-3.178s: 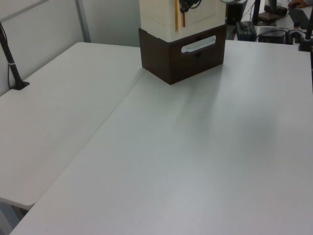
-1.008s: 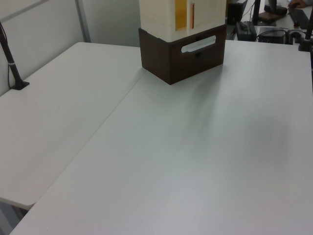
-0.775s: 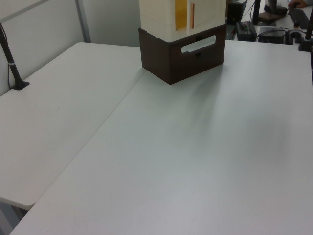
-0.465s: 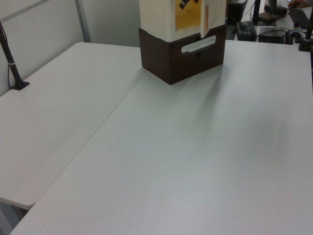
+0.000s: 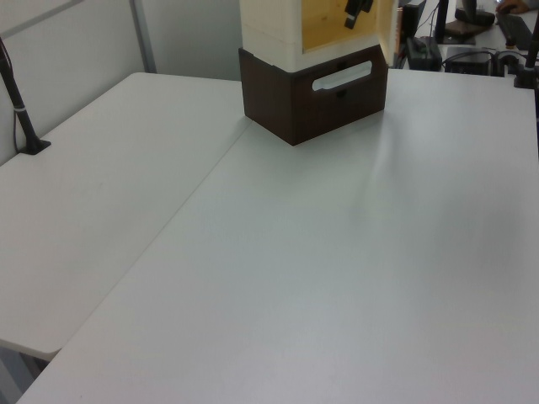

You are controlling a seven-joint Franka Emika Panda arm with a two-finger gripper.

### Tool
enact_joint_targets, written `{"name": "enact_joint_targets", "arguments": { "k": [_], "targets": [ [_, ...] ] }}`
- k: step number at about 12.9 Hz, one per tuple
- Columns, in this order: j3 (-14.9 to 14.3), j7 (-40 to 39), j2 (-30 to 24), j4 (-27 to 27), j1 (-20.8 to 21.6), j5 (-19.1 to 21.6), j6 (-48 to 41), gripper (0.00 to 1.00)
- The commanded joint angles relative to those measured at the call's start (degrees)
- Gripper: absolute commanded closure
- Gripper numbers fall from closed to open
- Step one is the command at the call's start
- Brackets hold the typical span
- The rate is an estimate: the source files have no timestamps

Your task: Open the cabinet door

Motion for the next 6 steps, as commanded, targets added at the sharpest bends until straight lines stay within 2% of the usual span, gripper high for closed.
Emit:
{"name": "enact_joint_targets", "arguments": {
  "k": [1,4,6],
  "targets": [
    [-0.65,-2.95,-2.94,-1.10,-0.42,1.52,-9.04,0.00],
    [-2.92,-3.03,-3.22,-1.10,-1.12,1.43,-11.43,0.00],
    [-4.07,-6.26,-3.30,-0.93,-1.91,0.90,-15.02,0.00]
  ]
}}
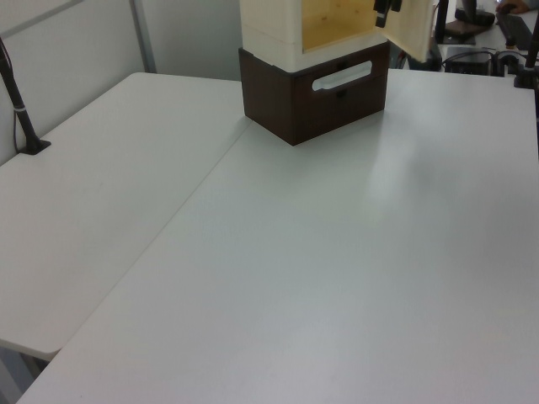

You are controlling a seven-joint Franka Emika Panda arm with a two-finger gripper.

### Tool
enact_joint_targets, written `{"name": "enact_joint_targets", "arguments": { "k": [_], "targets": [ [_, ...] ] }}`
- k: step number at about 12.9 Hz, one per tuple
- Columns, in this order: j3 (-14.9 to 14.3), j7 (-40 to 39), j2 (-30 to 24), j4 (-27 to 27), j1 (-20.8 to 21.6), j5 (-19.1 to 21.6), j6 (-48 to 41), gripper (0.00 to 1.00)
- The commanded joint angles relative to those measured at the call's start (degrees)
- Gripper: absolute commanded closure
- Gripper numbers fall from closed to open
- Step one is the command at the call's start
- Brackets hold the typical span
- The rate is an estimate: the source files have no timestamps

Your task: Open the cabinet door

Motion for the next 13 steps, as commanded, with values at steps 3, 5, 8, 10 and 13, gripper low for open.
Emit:
{"name": "enact_joint_targets", "arguments": {
  "k": [3,5,8,10,13],
  "targets": [
    [-0.83,-4.34,-1.45,-1.10,-0.40,1.19,-5.29,0.00],
    [0.40,2.04,-1.45,-2.41,1.35,1.46,-5.03,0.00],
    [4.95,6.56,-2.76,-5.48,2.76,2.94,-4.60,0.00],
    [7.17,10.06,-5.22,-9.26,5.20,3.39,-4.42,0.00],
    [7.09,12.89,-7.77,-12.17,8.99,3.31,-4.33,0.00]
  ]
}}
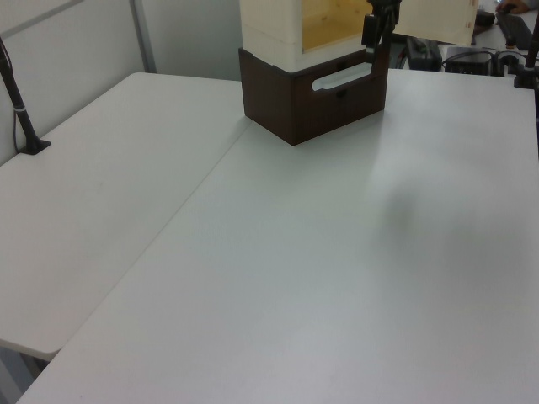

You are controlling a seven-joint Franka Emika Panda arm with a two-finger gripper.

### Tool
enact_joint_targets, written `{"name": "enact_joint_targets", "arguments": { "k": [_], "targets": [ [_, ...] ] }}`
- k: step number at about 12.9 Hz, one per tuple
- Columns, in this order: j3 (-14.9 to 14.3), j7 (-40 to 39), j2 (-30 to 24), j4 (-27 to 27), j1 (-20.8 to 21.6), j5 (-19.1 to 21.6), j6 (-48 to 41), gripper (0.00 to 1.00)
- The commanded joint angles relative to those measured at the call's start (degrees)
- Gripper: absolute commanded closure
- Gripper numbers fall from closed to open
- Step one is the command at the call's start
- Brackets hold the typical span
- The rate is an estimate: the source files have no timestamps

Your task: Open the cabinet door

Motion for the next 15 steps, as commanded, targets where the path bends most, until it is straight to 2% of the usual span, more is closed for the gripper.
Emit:
{"name": "enact_joint_targets", "arguments": {
  "k": [1,4,7,9,15],
  "targets": [
    [-0.25,4.04,-6.25,-7.41,5.34,0.32,0.03,0.00],
    [-0.25,6.95,-7.66,-10.67,7.29,-1.51,1.80,0.00],
    [-0.25,7.21,-8.10,-11.12,7.38,-2.14,1.35,0.00],
    [-0.25,7.48,-8.02,-11.12,8.43,-4.42,-0.48,0.00],
    [-0.16,7.65,-7.58,-10.94,8.43,-3.90,-0.58,0.00]
  ]
}}
